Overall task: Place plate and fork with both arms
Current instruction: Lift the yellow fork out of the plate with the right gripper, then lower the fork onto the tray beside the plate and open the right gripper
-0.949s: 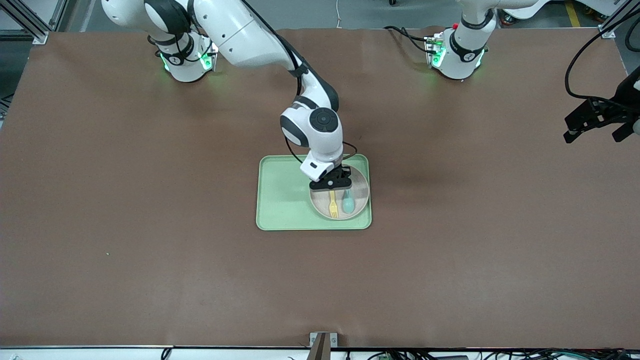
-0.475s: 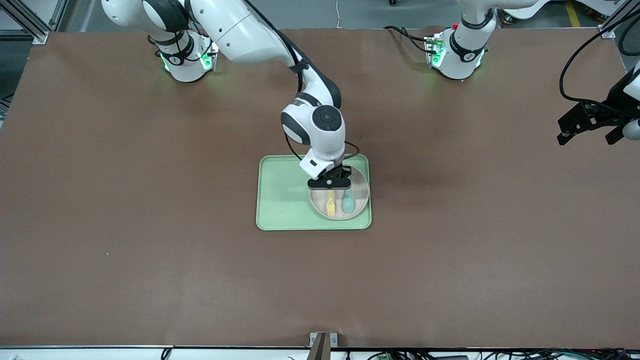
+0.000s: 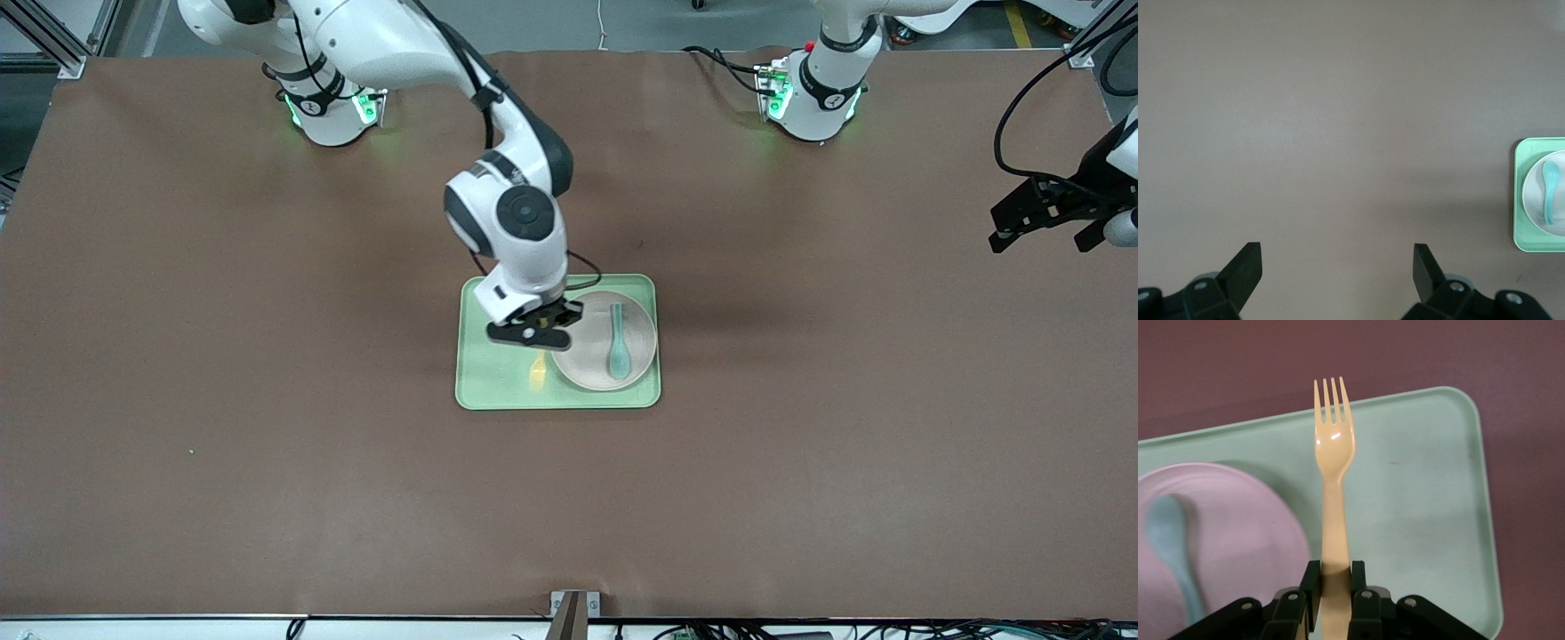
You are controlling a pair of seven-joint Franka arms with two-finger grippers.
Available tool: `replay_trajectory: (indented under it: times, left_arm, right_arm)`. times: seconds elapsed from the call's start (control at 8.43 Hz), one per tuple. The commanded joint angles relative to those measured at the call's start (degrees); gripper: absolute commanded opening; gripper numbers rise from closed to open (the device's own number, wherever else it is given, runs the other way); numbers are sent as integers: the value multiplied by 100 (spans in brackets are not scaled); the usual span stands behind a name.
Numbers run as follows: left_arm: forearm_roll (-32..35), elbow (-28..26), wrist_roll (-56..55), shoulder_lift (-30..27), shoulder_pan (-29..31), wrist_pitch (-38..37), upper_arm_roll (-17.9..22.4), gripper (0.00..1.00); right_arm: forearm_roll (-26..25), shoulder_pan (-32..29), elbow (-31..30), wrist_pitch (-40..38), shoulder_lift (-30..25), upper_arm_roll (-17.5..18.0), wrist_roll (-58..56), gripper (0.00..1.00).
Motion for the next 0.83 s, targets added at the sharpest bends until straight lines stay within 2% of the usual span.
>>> replay_trajectory:
  times: [0.0, 0.36, 0.71]
  left_arm:
    - [-55, 115, 13, -1, 23, -136, -13, 100]
    - [-55, 124, 5, -10, 23, -136, -13, 100]
    - [-55, 124, -4, -10, 23, -136, -13, 100]
  right_arm:
    - [154, -235, -1239, 617, -579, 103, -346, 0]
    - [163, -254, -1787, 1356, -581, 103, -470, 0]
    - [163, -219, -1798, 1612, -493, 112, -471, 4]
